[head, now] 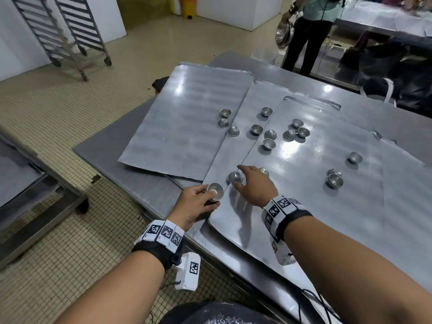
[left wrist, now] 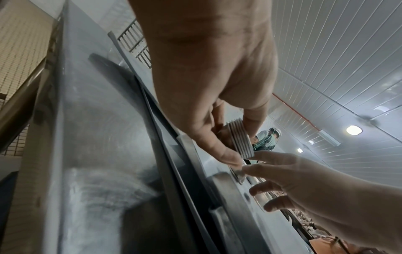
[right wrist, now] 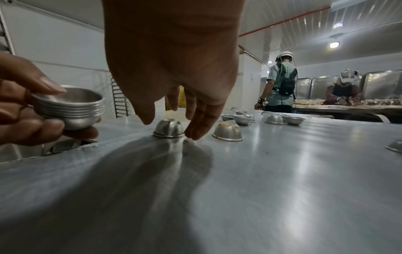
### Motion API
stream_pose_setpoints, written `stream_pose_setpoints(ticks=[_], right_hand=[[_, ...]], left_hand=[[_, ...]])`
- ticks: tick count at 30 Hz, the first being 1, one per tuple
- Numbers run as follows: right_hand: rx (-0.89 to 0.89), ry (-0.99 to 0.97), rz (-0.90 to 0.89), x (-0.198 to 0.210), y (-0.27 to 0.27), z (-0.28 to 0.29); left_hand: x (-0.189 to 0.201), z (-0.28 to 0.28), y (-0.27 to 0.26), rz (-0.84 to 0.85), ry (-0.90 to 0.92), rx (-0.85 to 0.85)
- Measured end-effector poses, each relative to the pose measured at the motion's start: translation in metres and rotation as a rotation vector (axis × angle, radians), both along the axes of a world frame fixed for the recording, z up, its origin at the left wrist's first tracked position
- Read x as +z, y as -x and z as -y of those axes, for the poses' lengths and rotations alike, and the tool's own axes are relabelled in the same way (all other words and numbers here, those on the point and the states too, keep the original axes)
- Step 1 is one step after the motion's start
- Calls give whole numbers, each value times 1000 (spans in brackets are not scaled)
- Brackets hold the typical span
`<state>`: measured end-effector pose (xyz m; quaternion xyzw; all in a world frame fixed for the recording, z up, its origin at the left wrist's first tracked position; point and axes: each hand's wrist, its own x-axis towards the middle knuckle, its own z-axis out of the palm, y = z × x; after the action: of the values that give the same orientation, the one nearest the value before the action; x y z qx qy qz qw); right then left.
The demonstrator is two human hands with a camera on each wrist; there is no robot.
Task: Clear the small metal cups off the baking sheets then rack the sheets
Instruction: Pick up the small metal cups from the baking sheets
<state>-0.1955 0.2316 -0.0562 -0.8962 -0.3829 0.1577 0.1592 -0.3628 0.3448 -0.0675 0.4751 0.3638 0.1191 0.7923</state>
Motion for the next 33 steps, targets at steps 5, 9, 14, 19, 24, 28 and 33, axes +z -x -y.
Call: stream_pose_setpoints(ticks=[5, 9, 14, 19, 24, 28, 33], right_hand=[[66, 132, 22, -2, -3, -17], [42, 140, 20, -7, -6, -20], [16, 44, 7, -9, -7, -19], [7, -37, 5, -10, -5, -6], [1, -83, 14, -15, -4, 10], [-18, -57, -3, -17, -1, 21], [-34, 1, -28, -14, -1, 29]], left_hand=[[2, -12, -2, 12, 1, -4], [6, -22, -3, 28, -12, -9], [6, -29, -9, 27, -34, -36], [5, -29, -16, 19, -39, -67], [2, -26, -24, 10, -66, -91], [1, -21, -28, 9, -67, -111], [-1, -16, -28, -13, -67, -129]])
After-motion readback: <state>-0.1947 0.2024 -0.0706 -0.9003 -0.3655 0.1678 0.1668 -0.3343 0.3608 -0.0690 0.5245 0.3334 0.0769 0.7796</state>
